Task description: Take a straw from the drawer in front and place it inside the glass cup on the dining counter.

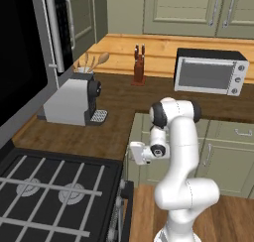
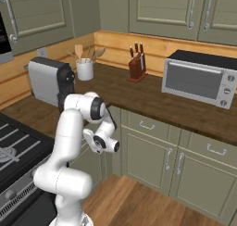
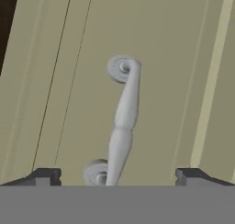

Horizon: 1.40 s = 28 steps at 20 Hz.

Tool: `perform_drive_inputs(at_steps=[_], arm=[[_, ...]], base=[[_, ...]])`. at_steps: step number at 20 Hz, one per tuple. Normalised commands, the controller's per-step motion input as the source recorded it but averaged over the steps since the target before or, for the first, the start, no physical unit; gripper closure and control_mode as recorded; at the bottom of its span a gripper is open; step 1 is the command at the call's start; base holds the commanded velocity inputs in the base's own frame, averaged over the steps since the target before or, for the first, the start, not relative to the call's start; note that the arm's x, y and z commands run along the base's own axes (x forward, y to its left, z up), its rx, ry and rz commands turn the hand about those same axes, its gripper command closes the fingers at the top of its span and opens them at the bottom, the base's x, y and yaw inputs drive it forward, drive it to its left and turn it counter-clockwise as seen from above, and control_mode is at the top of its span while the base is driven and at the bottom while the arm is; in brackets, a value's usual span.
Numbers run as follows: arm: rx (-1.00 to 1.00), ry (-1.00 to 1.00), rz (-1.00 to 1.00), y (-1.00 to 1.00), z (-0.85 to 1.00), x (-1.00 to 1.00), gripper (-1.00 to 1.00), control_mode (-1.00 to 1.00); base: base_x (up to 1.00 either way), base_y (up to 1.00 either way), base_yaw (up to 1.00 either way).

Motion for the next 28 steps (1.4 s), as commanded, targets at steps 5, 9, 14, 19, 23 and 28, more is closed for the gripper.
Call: perform_drive_inputs(at_steps=[5, 9, 14, 19, 23, 28], arm=[[0.00, 0.00, 0.00, 0.00, -0.32, 0.31, -1.00, -1.00], [0.00, 0.00, 0.00, 0.11, -0.06, 0.32, -1.00, -1.00], [-0.01, 0.00, 0.00, 0.36, 0.00, 0.23, -1.00, -1.00], [-0.02, 0.00, 0.00, 0.40, 0.00, 0.24, 1.00, -1.00], [-0.03, 0.00, 0.00, 0.00, 0.00, -0.05, 1.00, -1.00], [0.00, -0.04, 0.00, -0.65, 0.00, -0.45, 1.00, -1.00]], base=[[0.00, 0.00, 0.00], [0.00, 0.00, 0.00], [0.00, 0.00, 0.00], [0.00, 0.00, 0.00], [0.00, 0.00, 0.00], [0.00, 0.00, 0.00]])
